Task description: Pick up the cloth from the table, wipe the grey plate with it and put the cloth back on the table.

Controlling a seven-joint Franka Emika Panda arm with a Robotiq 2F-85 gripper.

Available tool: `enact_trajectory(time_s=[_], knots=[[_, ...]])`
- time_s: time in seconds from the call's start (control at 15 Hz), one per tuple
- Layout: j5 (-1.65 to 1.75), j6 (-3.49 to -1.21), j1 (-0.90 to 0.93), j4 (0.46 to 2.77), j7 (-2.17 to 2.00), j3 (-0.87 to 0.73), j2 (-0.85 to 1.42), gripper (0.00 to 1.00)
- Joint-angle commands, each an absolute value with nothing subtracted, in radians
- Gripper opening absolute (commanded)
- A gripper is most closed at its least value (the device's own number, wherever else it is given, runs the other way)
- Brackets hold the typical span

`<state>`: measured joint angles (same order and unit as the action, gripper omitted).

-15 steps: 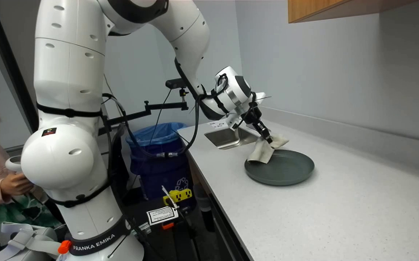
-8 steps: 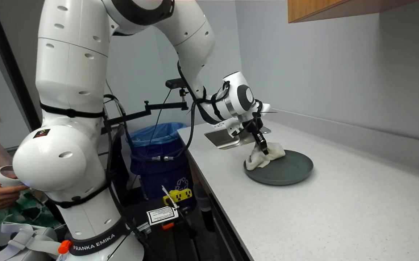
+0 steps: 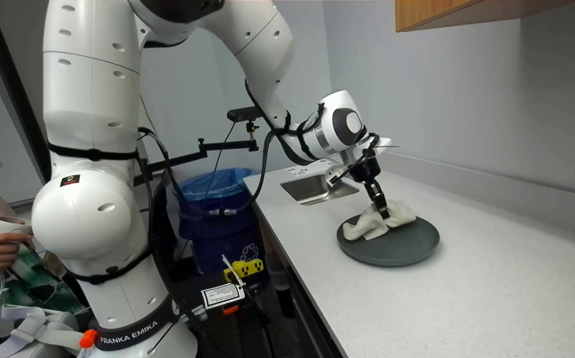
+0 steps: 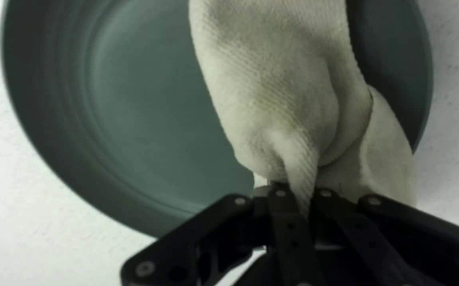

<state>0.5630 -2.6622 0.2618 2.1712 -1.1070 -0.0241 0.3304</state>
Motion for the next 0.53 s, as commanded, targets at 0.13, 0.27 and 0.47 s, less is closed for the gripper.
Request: enact_trajectory(time_s=[0.13, 0.27, 0.47], knots=[[0.788, -2.553, 0.334, 2.155, -1.311, -0.105, 0.272, 0.02], [0.879, -2.511, 0.331, 2.147, -1.392, -0.095, 0.262, 0.02], [0.977, -2.432, 0.313, 2.137, -1.473, -0.061, 0.265, 0.02]])
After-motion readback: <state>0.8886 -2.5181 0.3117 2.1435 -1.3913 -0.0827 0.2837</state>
